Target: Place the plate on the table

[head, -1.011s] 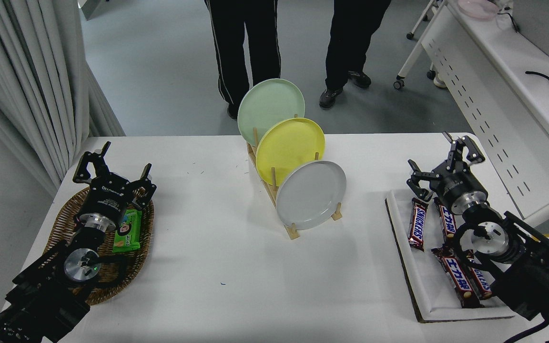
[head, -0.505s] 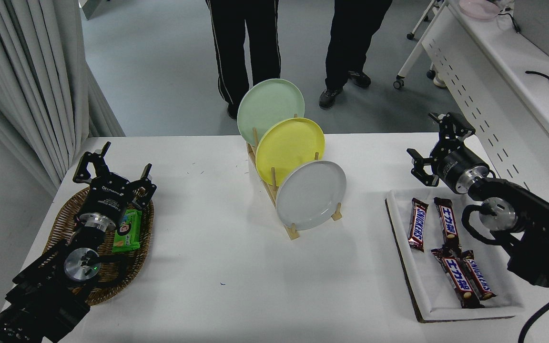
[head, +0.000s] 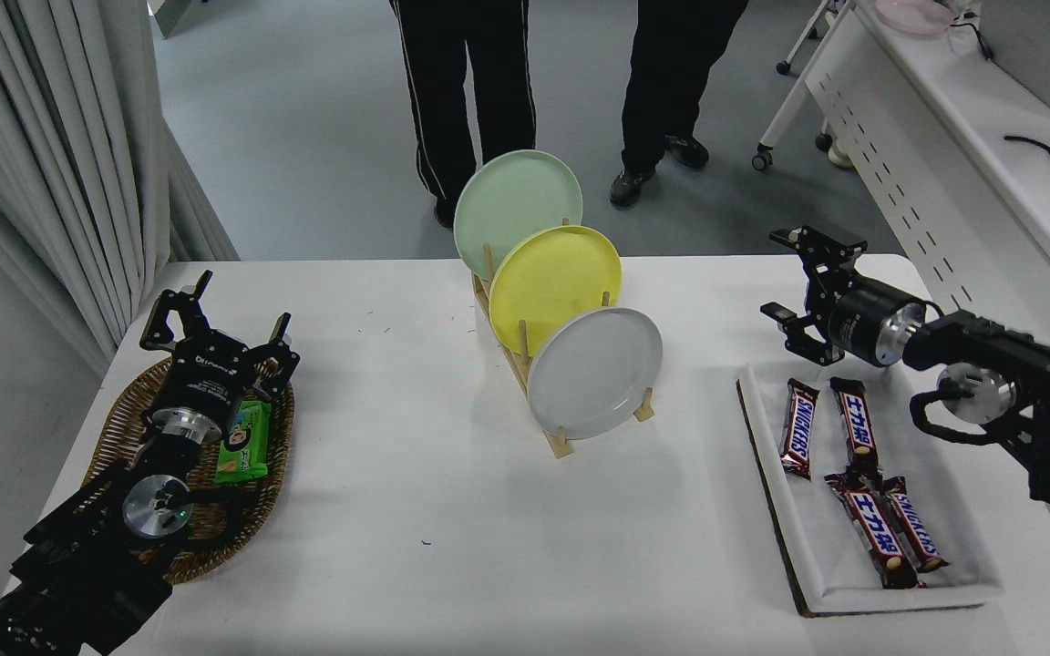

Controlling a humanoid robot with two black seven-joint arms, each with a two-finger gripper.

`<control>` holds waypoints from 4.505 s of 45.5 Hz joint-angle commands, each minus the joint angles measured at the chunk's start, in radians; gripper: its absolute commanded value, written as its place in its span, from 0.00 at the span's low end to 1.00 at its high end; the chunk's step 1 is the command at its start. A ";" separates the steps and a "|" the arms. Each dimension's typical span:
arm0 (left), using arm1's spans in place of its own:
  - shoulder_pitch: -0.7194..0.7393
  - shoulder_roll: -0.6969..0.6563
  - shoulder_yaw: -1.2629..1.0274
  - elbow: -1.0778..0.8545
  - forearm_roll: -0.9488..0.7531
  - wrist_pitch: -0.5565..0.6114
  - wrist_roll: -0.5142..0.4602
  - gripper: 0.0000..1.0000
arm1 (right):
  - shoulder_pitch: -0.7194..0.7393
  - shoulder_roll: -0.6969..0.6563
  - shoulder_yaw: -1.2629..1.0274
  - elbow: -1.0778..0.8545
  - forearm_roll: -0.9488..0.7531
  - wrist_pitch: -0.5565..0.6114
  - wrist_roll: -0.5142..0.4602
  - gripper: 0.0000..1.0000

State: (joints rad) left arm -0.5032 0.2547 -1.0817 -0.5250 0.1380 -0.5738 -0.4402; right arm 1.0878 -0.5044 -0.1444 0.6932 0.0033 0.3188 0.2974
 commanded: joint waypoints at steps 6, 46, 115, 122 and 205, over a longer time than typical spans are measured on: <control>0.000 0.000 0.000 0.000 0.000 0.000 0.000 1.00 | 0.178 -0.140 -0.224 0.284 0.095 0.002 -0.003 0.99; 0.000 0.000 0.000 -0.001 0.000 0.000 0.000 1.00 | 0.271 0.144 -0.253 0.405 0.509 -0.386 -0.152 0.99; 0.000 0.000 0.000 -0.001 0.000 0.000 0.000 1.00 | 0.187 0.302 -0.067 0.140 0.294 -0.265 -0.354 0.99; 0.000 0.000 0.000 -0.001 0.000 0.000 0.000 1.00 | 0.182 0.302 -0.054 0.131 0.305 -0.268 -0.354 0.99; 0.000 0.000 0.000 -0.001 0.000 0.000 0.000 1.00 | 0.149 0.287 0.063 0.140 0.308 -0.322 -0.457 0.35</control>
State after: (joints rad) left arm -0.5031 0.2547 -1.0818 -0.5253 0.1381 -0.5737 -0.4403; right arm 1.2360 -0.2134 -0.0876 0.8324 0.3113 0.0006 -0.1545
